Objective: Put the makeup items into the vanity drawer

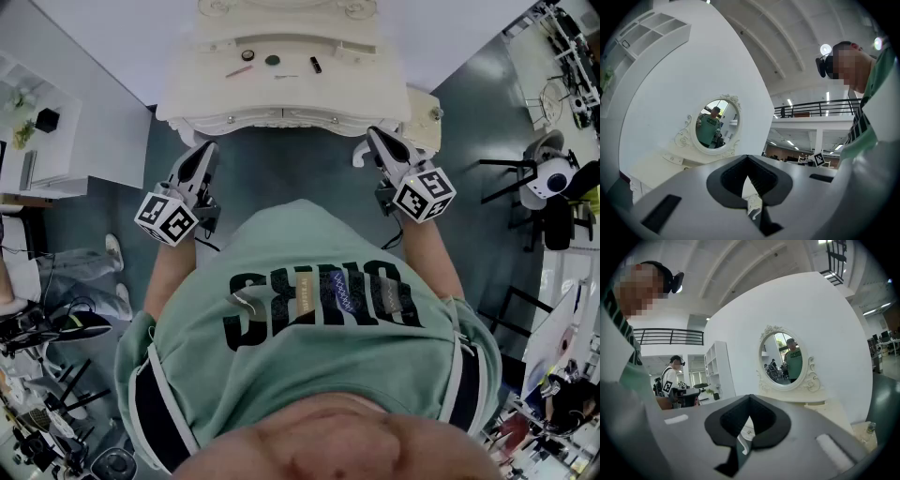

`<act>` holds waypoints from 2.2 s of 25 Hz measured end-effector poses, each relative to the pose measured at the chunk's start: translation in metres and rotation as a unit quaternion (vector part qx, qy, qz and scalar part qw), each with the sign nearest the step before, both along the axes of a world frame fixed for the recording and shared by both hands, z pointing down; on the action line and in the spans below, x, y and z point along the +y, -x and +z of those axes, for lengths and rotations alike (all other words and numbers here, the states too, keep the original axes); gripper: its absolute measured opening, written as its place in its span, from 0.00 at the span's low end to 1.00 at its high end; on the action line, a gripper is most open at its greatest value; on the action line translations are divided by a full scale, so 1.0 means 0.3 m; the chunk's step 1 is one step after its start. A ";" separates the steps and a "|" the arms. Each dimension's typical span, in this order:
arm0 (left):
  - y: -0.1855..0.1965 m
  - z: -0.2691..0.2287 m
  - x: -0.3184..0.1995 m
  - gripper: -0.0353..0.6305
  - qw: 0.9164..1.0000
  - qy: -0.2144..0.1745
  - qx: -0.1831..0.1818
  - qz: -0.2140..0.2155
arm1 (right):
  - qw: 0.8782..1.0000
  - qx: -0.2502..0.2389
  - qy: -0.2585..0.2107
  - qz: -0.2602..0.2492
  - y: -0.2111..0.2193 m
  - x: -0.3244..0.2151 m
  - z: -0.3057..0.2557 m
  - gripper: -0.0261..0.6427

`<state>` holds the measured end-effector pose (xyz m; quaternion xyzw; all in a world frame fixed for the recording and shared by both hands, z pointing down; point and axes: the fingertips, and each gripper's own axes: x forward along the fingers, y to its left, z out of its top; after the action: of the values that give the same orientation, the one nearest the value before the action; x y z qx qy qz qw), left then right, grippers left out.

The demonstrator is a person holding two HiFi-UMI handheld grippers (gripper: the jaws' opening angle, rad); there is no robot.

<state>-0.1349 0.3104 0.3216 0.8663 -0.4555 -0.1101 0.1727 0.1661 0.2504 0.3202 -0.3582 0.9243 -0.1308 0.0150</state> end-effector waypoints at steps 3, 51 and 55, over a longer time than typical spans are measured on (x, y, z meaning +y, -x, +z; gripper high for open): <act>0.003 0.006 0.000 0.05 1.000 -0.004 -0.003 -0.001 | 1.000 0.000 -0.002 0.000 -0.003 0.003 -0.003 0.05; 0.198 0.168 -0.774 0.05 0.998 0.026 0.026 0.048 | 0.999 0.029 0.029 0.022 0.264 -0.677 0.164 0.05; 0.287 0.167 -0.970 0.05 0.995 0.033 0.005 0.094 | 0.997 0.039 0.047 0.055 0.380 -0.862 0.196 0.05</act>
<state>-0.2211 0.0194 0.3715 0.8986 -0.3748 -0.0826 0.2128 0.0522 -0.0081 0.3790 -0.4135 0.8960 -0.1592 -0.0309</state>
